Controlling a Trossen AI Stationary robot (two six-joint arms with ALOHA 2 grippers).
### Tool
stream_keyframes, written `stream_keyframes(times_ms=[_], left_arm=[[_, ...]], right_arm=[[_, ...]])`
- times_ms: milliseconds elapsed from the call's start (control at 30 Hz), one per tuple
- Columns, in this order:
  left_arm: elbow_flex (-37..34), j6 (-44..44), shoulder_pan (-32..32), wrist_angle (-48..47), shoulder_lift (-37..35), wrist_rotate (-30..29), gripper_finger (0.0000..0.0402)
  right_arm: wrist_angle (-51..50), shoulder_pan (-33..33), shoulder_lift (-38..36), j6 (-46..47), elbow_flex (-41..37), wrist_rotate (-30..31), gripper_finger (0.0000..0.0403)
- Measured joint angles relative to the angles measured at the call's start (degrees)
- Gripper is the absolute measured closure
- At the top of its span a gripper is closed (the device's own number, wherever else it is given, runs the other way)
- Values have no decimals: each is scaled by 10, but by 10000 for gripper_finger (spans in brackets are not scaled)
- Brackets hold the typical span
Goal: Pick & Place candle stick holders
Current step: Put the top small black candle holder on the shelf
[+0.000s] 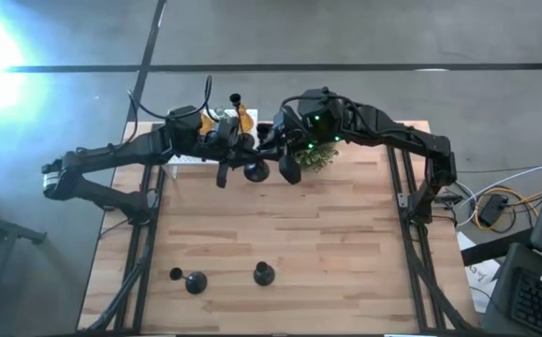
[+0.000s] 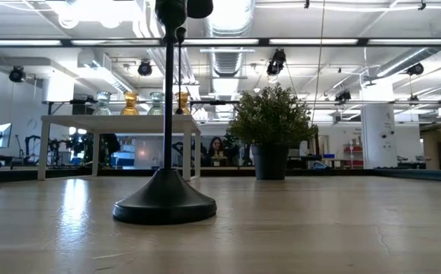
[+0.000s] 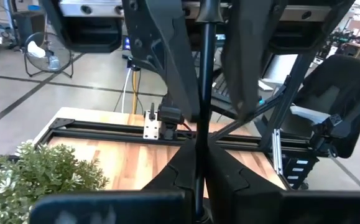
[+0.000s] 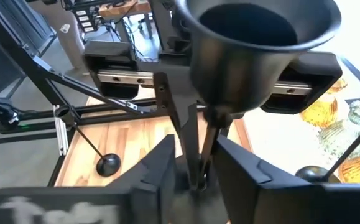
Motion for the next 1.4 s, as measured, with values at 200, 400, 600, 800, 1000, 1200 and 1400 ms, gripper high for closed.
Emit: stream_keyframes(times_ms=[200,400,600,800,1000,1200,1400], left_arm=[[0,2,0,-17,-14,-41,385],[-1,17,-12,-60,-61,-190,385],[-28,29,-51,-89,-109,-389,385],[-128,13,-87,-18,-158,-512,385],[-268,4,-91,105,-219,-596,385],[-417,27,-90,298,-240,-618,385],[-484,80,-84,364,-235,-644,385]], right_arm=[[-35,-9,-16,-2,0,0,240],[-132,-31,-34,-2,0,1,206],[-228,-53,-45,25,-8,77,206],[-231,-66,-90,29,-48,155,215],[-183,-79,-166,68,-146,297,223],[-28,-91,-271,91,-313,341,227],[119,-100,-360,106,-459,343,225]])
